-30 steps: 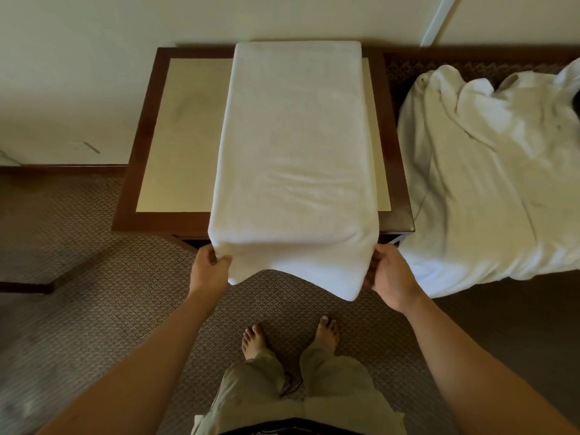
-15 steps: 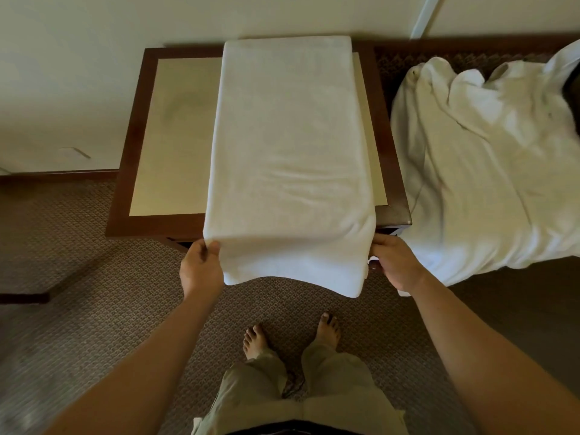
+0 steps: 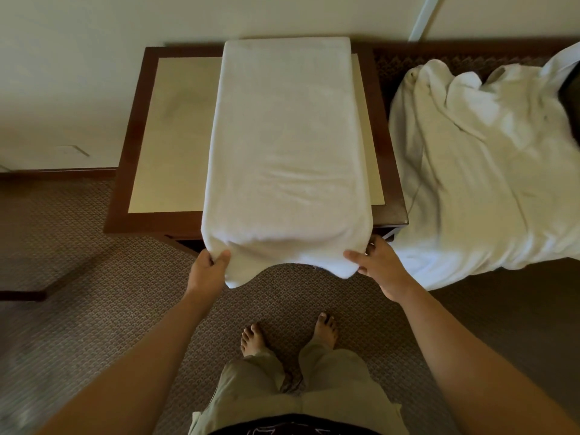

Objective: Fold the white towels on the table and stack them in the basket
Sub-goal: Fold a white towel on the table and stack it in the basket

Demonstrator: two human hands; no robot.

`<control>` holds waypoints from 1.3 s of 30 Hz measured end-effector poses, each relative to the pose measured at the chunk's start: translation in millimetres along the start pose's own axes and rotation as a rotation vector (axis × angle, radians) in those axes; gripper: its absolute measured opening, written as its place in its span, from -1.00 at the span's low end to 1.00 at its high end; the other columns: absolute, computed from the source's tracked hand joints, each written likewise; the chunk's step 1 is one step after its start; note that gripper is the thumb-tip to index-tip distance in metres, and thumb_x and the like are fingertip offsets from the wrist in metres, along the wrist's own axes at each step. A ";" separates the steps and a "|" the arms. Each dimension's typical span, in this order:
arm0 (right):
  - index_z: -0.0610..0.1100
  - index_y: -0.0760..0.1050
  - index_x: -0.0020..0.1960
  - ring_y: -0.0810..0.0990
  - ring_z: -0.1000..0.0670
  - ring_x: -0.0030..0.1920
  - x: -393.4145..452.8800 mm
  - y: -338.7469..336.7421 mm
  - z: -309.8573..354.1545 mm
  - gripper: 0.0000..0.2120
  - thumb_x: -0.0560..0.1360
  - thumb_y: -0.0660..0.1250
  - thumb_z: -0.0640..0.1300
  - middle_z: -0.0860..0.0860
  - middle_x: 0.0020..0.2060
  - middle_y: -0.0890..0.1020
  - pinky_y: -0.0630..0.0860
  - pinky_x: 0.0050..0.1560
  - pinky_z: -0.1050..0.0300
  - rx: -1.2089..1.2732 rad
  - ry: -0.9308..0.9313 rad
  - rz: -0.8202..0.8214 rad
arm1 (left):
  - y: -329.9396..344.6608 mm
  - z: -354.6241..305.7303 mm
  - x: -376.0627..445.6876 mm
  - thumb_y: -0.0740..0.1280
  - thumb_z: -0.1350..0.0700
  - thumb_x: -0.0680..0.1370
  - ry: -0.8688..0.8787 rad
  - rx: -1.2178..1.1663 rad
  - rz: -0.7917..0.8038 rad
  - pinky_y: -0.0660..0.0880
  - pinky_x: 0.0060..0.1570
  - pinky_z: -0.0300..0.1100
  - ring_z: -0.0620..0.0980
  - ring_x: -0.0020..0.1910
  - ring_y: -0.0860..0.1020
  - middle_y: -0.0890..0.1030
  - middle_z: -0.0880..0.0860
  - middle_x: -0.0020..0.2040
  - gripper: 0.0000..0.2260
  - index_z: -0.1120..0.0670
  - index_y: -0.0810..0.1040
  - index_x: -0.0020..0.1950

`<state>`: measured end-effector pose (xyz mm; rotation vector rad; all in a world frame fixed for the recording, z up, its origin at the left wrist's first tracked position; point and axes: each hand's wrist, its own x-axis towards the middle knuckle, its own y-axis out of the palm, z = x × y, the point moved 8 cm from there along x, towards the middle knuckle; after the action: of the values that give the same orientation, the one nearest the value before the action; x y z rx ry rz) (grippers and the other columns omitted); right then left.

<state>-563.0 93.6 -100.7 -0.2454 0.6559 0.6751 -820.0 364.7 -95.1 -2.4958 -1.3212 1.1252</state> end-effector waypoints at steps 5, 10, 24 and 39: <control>0.01 0.53 0.24 0.59 0.15 0.17 -17.8 10.4 -11.1 -0.81 0.65 0.34 -0.15 0.18 0.10 0.65 0.52 0.23 0.12 -0.186 0.015 0.047 | -6.2 3.3 -18.3 0.28 -0.04 0.68 0.017 0.107 -0.009 0.52 -0.09 0.00 0.05 0.00 0.57 0.58 0.02 0.03 -0.82 0.04 0.45 0.18; 0.03 0.43 0.25 0.66 0.07 0.06 -50.0 3.0 -10.2 -0.81 0.66 0.31 -0.15 0.04 0.07 0.66 0.59 0.06 0.10 -0.161 -0.015 -0.113 | -29.4 -1.7 -47.4 0.26 -0.09 0.68 0.105 0.146 -0.079 0.49 -0.27 -0.10 0.00 -0.06 0.59 0.58 0.01 0.09 -0.69 -0.05 0.32 0.38; -0.28 0.64 0.12 0.56 -0.29 0.26 -113.9 12.5 37.4 -0.55 0.58 0.01 -0.50 -0.26 0.27 0.59 0.58 0.26 -0.23 0.333 0.006 -0.007 | -71.2 -46.3 -52.9 0.28 0.19 0.61 -0.106 -0.143 0.302 0.52 -0.17 -0.01 0.19 -0.01 0.58 0.63 0.21 0.14 -0.78 0.10 0.71 0.11; 0.16 0.61 0.05 0.45 0.29 0.25 -131.0 15.7 107.0 -0.82 0.52 0.49 -0.08 0.13 0.26 0.50 0.37 0.24 0.23 -0.486 -0.498 -0.352 | -115.3 -122.1 -30.5 0.35 0.08 0.64 0.441 0.213 0.334 0.49 0.01 -0.33 -0.14 0.08 0.60 0.60 -0.09 0.15 -0.87 -0.12 0.63 0.14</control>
<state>-599.2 84.4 65.0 -0.6041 -0.0413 0.5165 -829.0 442.1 56.7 -2.6466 -0.6554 0.6526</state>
